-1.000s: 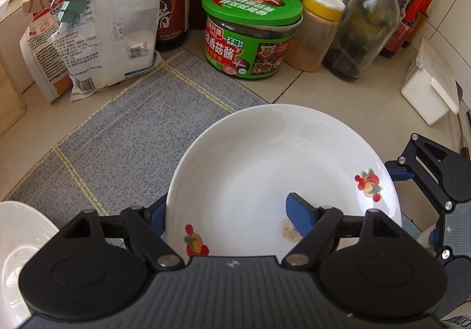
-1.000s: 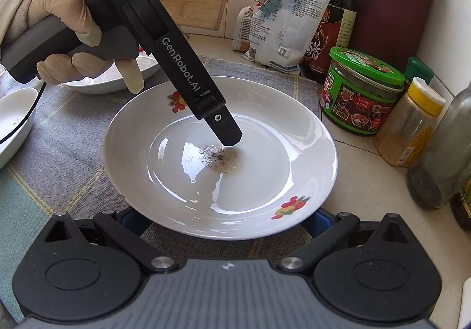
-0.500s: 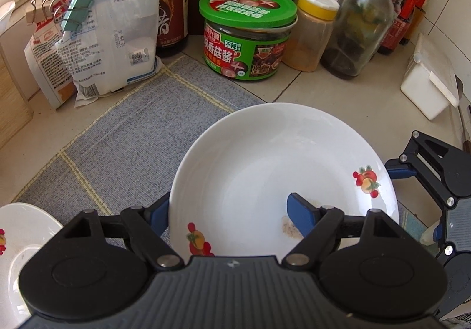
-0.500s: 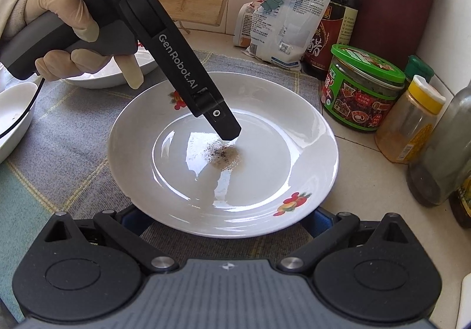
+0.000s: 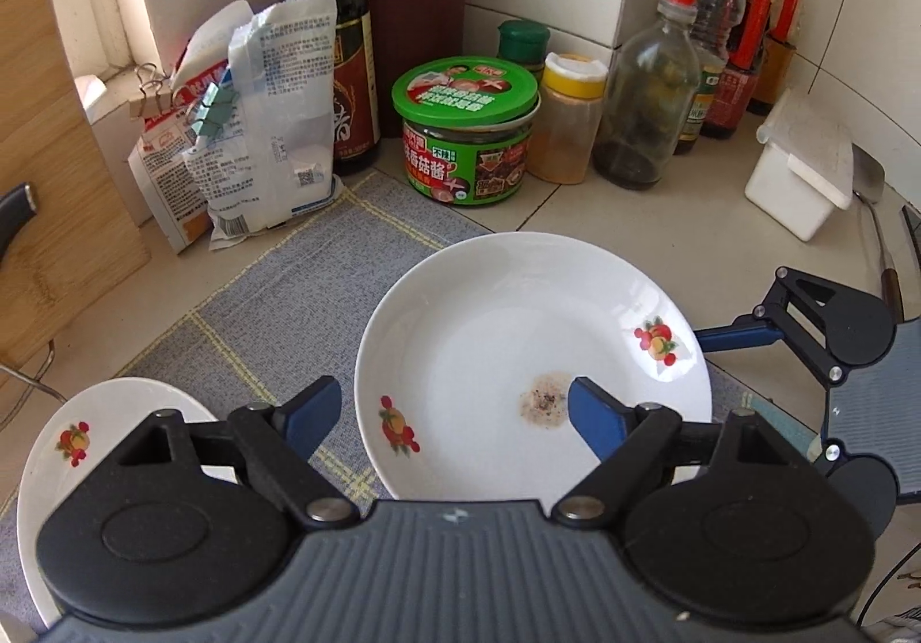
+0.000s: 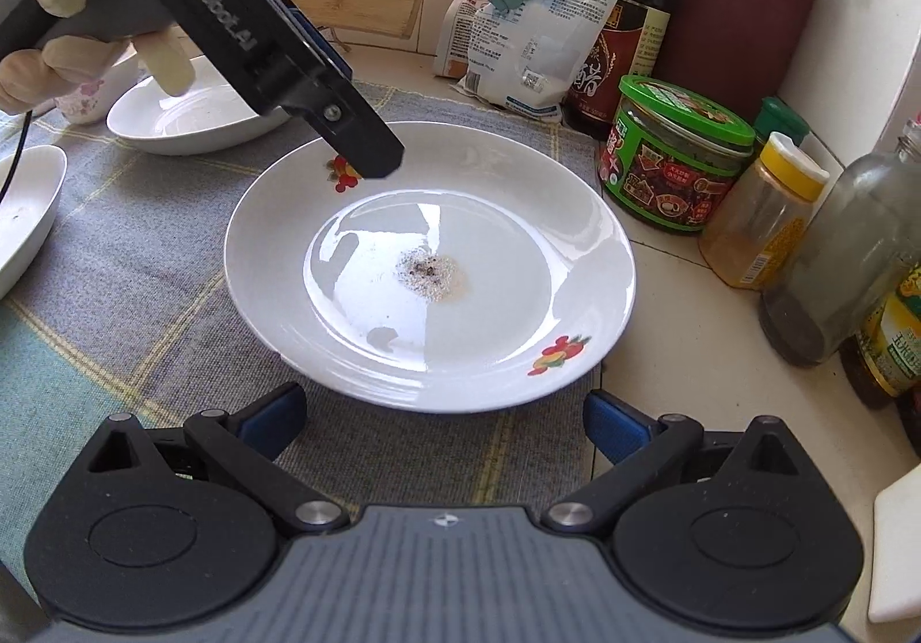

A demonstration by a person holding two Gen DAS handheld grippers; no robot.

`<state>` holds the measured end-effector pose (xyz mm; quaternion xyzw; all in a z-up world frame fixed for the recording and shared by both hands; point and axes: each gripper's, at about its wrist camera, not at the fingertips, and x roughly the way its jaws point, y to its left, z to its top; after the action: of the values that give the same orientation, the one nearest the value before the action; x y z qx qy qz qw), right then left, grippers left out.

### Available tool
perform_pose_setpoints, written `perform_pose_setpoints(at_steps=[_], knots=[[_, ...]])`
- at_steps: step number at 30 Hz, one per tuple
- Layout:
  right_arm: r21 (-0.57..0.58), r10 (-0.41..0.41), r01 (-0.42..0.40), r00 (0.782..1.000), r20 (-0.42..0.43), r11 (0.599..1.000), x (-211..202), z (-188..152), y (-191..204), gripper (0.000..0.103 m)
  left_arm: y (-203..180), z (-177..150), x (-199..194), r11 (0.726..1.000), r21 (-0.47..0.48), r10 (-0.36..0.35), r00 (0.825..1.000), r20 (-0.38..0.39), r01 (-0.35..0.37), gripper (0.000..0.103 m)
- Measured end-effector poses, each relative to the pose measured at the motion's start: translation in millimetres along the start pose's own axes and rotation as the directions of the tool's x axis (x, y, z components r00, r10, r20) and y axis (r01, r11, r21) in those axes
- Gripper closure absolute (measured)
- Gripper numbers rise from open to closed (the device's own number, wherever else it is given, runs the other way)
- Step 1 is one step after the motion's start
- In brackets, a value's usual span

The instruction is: Organize plates and bowls

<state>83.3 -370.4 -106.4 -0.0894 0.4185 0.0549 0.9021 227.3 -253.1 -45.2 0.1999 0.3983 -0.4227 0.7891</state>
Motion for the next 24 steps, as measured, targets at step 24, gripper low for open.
perform_pose_setpoints(at_steps=[24], knots=[[0.048, -0.018, 0.015, 0.998, 0.058, 0.999, -78.6, -18.3, 97.2, 0.000, -32.4, -147.8, -155.6, 0.974, -0.169, 0.190, 0.952, 0.239, -0.152, 0.006]])
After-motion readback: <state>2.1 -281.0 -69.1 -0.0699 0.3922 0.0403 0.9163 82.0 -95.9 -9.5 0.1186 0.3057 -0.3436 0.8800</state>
